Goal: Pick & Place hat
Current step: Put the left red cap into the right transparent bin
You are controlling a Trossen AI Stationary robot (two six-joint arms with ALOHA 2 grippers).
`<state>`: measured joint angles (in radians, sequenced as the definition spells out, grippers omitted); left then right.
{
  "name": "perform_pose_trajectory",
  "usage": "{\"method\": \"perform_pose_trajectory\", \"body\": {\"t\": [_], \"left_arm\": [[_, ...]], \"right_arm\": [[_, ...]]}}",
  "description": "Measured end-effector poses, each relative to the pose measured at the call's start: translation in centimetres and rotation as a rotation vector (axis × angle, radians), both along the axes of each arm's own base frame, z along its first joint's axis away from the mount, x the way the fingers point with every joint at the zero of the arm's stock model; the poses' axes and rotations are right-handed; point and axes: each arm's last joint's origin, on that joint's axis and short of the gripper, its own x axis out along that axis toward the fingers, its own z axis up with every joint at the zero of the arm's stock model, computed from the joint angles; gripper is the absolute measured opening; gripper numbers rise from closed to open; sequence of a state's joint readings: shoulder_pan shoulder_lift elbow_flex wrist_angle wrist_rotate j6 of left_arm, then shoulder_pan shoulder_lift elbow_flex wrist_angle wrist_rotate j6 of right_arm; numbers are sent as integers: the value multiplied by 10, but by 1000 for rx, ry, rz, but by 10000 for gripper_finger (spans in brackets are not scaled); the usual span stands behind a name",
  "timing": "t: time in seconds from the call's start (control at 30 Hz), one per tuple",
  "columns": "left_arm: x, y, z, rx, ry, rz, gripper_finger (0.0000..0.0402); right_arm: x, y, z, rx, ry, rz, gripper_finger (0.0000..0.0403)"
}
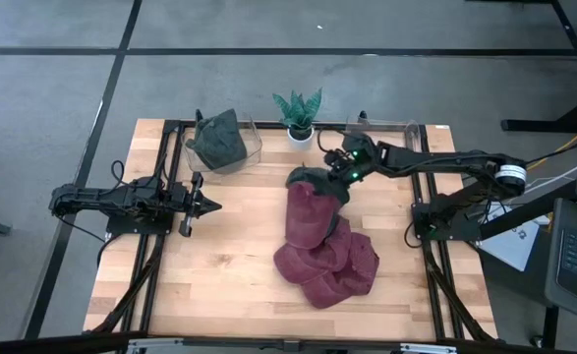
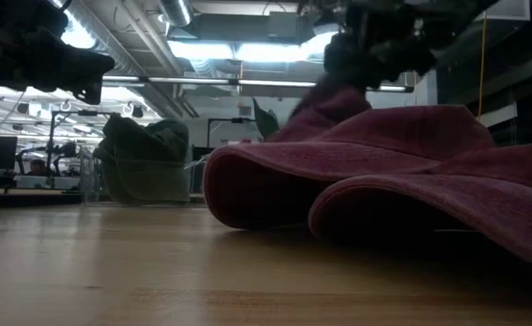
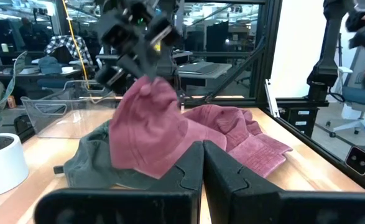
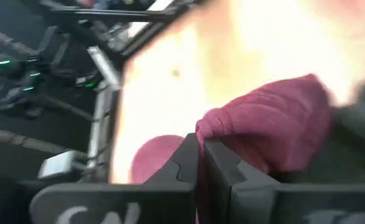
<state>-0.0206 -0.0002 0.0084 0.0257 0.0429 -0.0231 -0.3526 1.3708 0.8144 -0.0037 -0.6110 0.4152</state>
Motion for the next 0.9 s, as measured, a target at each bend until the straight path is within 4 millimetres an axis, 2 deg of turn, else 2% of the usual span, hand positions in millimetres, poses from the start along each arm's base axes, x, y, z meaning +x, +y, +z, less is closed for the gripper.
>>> {"method": "perform_pose_trajectory", "body": {"t": [0.2, 0.33, 0.5, 0.7, 0.9], "left_arm": [[0, 0, 0, 0, 0, 0, 6], [0, 0, 0, 0, 0, 0, 6], [0, 0, 0, 0, 0, 1, 6], [0, 0, 0, 0, 0, 0, 6], [0, 0, 0, 0, 0, 0, 6]], "right_arm": [[-23, -12, -30, -41, 102, -163, 15], [-30, -14, -35, -115, 119, -205, 17], [-32, -13, -23, -235, 72, -202, 50], [-27, -13, -5, -401, 20, -179, 129], [-18, -5, 13, -657, 92, -209, 207]]}}
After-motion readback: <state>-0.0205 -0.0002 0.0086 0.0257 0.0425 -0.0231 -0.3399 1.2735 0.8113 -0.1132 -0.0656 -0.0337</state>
